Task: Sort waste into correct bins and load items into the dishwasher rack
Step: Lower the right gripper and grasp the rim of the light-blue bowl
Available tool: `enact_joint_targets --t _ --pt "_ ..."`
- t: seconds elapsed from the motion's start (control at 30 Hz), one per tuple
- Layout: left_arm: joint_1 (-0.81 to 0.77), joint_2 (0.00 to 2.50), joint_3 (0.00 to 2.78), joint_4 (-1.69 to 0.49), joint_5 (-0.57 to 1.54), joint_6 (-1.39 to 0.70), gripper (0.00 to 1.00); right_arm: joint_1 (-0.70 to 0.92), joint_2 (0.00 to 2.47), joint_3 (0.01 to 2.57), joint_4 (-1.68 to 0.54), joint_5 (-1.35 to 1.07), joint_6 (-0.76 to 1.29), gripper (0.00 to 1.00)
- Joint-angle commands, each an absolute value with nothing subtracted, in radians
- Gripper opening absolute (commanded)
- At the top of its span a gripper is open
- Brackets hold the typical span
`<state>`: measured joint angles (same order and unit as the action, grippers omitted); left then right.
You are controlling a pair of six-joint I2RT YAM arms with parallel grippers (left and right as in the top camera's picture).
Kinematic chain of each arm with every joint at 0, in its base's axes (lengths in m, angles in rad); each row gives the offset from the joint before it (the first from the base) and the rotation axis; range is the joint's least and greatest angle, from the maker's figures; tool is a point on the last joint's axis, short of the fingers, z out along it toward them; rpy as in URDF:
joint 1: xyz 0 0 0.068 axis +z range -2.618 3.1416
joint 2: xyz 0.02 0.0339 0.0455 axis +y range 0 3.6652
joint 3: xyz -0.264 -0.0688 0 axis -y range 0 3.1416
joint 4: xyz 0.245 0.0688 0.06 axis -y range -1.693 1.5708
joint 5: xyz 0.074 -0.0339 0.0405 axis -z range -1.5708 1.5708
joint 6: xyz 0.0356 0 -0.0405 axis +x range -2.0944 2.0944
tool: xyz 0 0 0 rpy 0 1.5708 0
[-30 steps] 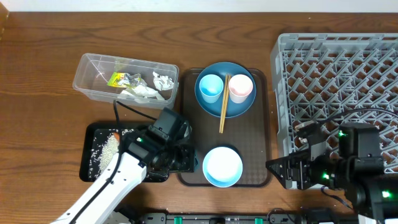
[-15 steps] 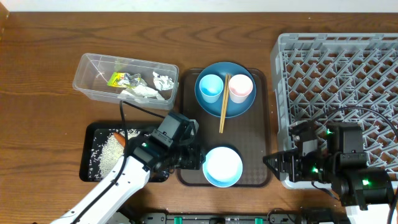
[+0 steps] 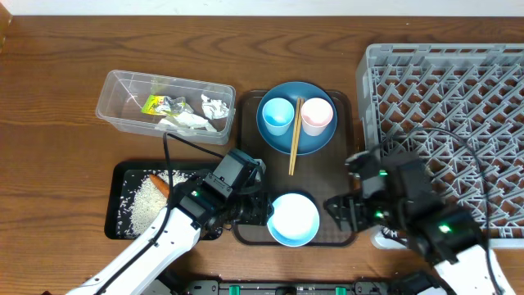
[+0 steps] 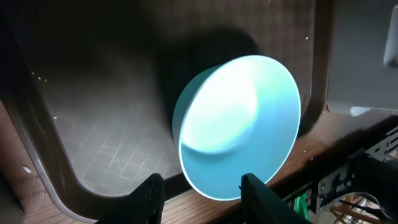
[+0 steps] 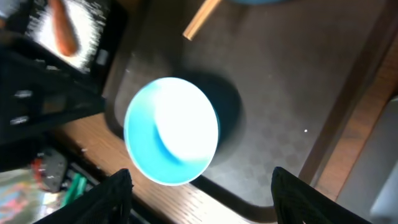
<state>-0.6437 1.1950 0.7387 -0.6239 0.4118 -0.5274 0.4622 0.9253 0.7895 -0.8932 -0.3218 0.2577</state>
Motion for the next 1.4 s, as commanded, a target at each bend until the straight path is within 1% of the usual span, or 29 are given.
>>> enact_joint_targets --t 0.0,0.27,0.43,0.6,0.7,0.87,1.1,1.37 --pt "-0.647 1.195 0.730 -0.623 0.392 -0.537 0.43 0.548 0.984 0.785 -0.858 -0.167 0.348 0.71" --pt "-0.647 1.196 0.728 -0.623 0.337 -0.537 0.43 0.661 1.166 0.785 -0.742 -0.130 0.373 0.68" --pt "-0.647 1.219 0.728 -0.622 0.327 -0.537 0.43 0.669 1.251 0.785 -0.733 -0.111 0.374 0.70" --pt "-0.647 1.264 0.728 -0.612 0.327 -0.537 0.43 0.669 1.261 0.785 -0.729 -0.112 0.374 0.73" --pt "-0.647 1.295 0.728 -0.602 0.327 -0.537 0.43 0.669 1.261 0.785 -0.733 -0.113 0.374 0.73" --pt "-0.647 1.320 0.728 -0.596 0.327 -0.532 0.43 0.669 1.262 0.768 -0.747 -0.124 0.374 0.70" --pt "-0.646 1.305 0.731 -0.554 0.327 -0.525 0.43 0.669 1.262 0.723 -0.728 -0.136 0.374 0.56" --pt "-0.610 1.227 0.736 -0.540 0.327 -0.525 0.43 0.669 1.263 0.714 -0.697 -0.165 0.374 0.56"
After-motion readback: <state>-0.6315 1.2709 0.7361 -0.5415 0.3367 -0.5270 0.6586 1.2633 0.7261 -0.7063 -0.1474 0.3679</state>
